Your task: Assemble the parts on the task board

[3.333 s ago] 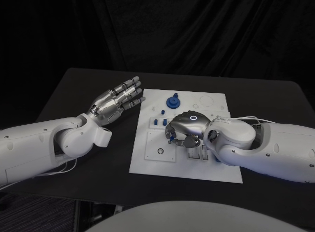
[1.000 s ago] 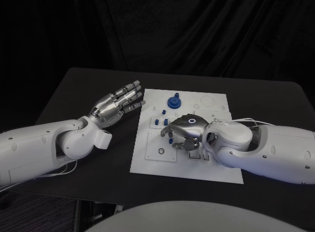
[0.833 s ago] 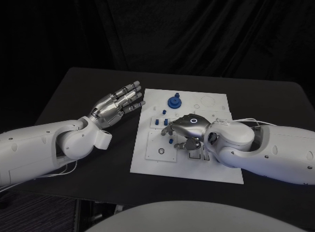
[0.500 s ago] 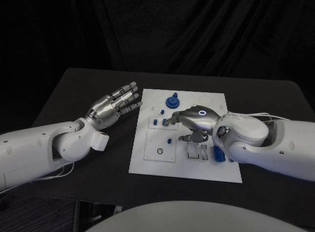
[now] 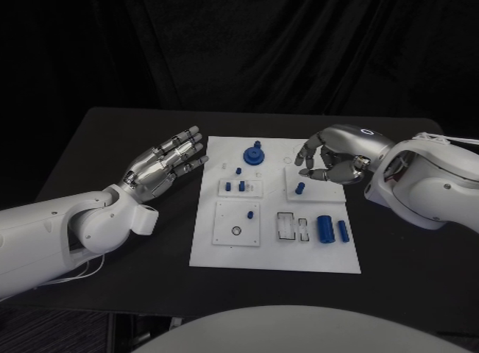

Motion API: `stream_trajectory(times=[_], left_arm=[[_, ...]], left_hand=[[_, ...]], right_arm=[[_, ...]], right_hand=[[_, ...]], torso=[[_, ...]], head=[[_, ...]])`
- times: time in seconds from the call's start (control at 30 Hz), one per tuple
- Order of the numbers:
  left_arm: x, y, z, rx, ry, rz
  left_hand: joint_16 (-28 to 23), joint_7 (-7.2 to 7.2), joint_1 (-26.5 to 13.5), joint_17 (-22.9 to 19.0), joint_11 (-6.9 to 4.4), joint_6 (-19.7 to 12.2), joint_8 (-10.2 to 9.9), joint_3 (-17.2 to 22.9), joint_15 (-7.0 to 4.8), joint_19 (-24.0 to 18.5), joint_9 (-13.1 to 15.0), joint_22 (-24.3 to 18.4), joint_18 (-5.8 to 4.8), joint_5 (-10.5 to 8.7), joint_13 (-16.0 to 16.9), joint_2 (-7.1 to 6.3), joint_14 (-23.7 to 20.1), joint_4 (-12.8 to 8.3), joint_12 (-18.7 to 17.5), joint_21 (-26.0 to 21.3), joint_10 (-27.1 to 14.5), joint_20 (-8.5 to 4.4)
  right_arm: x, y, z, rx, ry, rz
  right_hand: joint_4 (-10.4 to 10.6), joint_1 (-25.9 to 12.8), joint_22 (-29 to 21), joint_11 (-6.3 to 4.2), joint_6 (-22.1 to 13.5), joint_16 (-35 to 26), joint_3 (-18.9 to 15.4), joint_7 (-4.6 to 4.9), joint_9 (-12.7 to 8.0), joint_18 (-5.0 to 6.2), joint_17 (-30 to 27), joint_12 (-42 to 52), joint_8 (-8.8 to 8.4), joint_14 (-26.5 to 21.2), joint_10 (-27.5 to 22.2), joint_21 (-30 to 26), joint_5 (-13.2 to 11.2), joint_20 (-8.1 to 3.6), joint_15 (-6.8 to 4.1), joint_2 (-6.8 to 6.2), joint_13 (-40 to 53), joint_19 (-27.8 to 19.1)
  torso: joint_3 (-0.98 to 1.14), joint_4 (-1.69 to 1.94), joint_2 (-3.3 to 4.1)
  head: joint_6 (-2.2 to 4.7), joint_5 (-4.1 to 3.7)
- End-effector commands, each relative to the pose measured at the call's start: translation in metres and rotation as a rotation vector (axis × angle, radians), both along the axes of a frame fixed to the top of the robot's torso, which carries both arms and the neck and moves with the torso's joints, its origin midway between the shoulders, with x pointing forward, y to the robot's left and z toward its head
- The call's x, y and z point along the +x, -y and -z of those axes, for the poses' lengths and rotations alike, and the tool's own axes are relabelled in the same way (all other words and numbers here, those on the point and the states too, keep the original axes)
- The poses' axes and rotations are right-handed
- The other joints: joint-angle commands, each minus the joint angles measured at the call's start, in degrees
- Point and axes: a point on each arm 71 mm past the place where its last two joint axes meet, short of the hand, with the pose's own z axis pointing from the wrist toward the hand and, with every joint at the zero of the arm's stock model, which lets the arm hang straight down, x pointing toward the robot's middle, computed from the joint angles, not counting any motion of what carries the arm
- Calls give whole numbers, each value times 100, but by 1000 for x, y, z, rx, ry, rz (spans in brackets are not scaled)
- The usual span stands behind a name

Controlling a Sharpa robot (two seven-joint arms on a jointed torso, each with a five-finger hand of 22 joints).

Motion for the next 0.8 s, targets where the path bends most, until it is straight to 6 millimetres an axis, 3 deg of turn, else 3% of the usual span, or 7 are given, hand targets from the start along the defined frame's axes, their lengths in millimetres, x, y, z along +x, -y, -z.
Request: stream_trajectory(times=[0.03,0.2,0.4,0.53,0.6,0.73,0.8], left_arm=[[0,1,-1,5,34,-12],[0,1,1,12,35,-23],[-1,2,2,19,33,-30],[-2,3,3,8,18,-30],[-2,3,3,6,14,-30],[-2,2,5,6,8,-39],[-3,2,5,7,6,-40]], left_hand=[[31,-11,-3,5,21,20,20,44,-21,-3,2,-9,70,26,9,56,21,13,32,1,31,-13],[40,18,-27,8,33,55,30,44,-28,-2,7,-8,73,29,14,62,25,51,77,2,47,-16],[72,120,-30,17,44,112,48,78,-29,-5,15,-17,77,57,22,76,41,80,157,2,73,-11],[70,147,-21,16,48,129,53,97,-33,-5,17,-20,78,69,22,82,38,82,165,2,74,-11],[68,157,-16,14,48,126,53,106,-36,-6,16,-24,79,73,21,84,35,81,162,2,72,-12],[73,172,-10,16,48,147,59,117,-35,-2,19,-15,80,76,22,86,37,81,170,4,72,-11],[82,185,-5,18,49,163,64,128,-27,3,21,-9,81,82,23,86,41,81,183,7,74,-6]], right_arm=[[-9,19,15,66,-174,144],[-20,41,28,54,-230,245],[-37,63,57,-58,-341,357],[-43,66,68,-104,-353,373],[-44,66,71,-120,-346,373],[-44,62,75,-179,-321,363],[-44,60,77,-201,-315,358]], right_hand=[[11,-214,440,-47,112,-76,-93,-42,8,57,-71,160,57,36,244,-65,-172,-46,-48,-2,59,20],[11,-887,401,-156,342,-115,-377,-164,44,31,-38,995,207,195,381,-100,-310,-143,-140,23,686,161],[34,-2067,547,-181,287,276,-789,-198,208,-33,491,2866,413,428,1301,184,-554,-179,-170,-35,3254,372],[36,-2001,787,-244,256,877,-707,-256,463,-132,1289,3729,722,719,2371,736,-442,-222,-221,-111,4720,607],[38,-1907,1078,-387,289,1709,-687,-382,715,-299,2465,4374,1041,1246,3969,1670,-294,-353,-367,-172,6304,1011],[35,-2035,1305,-489,119,2231,-683,-485,1205,-473,3315,4405,1534,1486,4069,2548,-250,-478,-468,-208,6410,1314],[38,-2082,1336,-506,63,2313,-679,-493,1330,-497,3449,4405,1639,1515,4069,2668,-259,-487,-480,-217,6410,1346]], torso=[[-23,-4,-16],[-47,9,-30],[-70,36,-6],[-75,8,6],[-82,10,6],[-80,17,-2],[-78,17,-7]], head=[[-1,-133],[-1,-363],[-1,-583],[-1,-650],[-1,-683],[-1,-709],[-1,-712]])
